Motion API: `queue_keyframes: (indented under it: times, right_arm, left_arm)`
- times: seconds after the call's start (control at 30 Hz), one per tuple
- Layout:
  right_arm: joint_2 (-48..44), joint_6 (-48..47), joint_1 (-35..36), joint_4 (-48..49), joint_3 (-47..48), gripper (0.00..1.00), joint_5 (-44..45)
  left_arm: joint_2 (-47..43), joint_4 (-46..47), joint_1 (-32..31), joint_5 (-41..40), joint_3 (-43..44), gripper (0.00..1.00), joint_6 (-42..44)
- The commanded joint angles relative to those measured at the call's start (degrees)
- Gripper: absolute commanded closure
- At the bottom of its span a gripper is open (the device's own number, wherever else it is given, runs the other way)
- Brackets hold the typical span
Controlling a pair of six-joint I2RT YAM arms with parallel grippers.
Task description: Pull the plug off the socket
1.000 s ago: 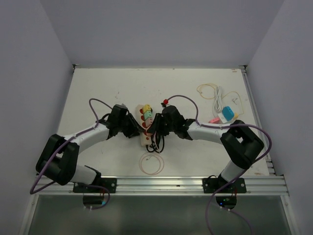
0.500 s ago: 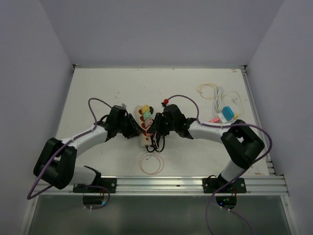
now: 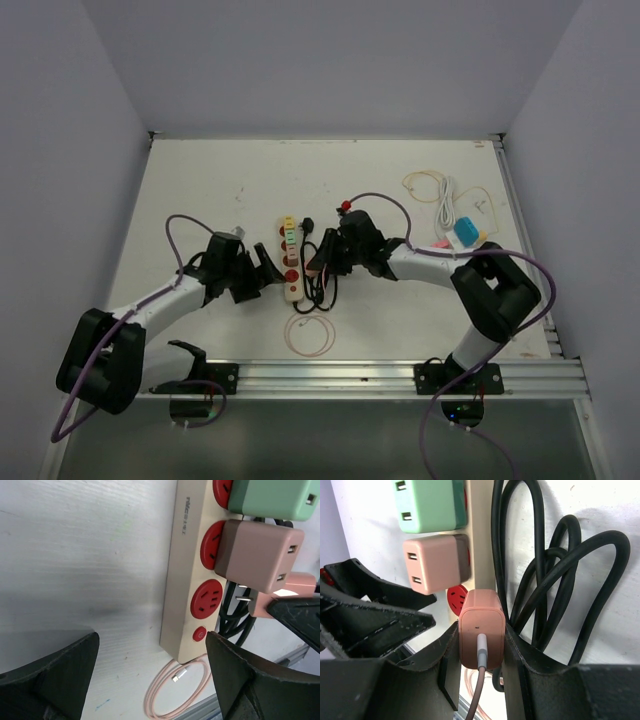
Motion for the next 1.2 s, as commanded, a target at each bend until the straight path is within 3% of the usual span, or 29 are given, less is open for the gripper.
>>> queue_keyframes:
  times: [0.0,0.13,0.33,0.63,0.87,0.97,1.17]
  right_arm:
    - [0.28,-0.7,-0.05,0.39,1.69,1.0,-0.92]
    - [-2.53,-3.07,-1.37,-3.12,0.9,1.0,1.1]
    - [-9.3,-8.78,-10.23,-9.54,-1.65,1.0,6.82]
    - [-4.49,-12.39,-18.07,-5.59,0.35,1.0,0.5]
    - [-0.95,-13.89,-18.51,-7.43,2.66,0.78,-0.92]
    - [-2.0,-15.2,-19.12,-9.19,1.25,0.52,-0.92]
    - [-7.44,-18.1,-20.18,-16.21,-2.0,0.22,2.42]
  left_arm:
    - [-1.46,3.37,0.01,5.38,-2.08,0.09,0.06]
    - [-3.05,3.72,0.01,4.59,-0.85,0.07,0.84]
    - [-3.75,3.55,0.1,3.8,0.73,0.06,2.43]
    - [-3.66,0.83,3.08,4.41,4.68,0.06,6.56]
    - [-7.17,-3.3,11.51,6.25,6.18,0.05,11.47]
    - [-8.23,-5.23,13.28,6.35,7.23,0.05,13.32]
    - [-8.15,-6.38,13.99,6.87,9.87,0.05,15.08]
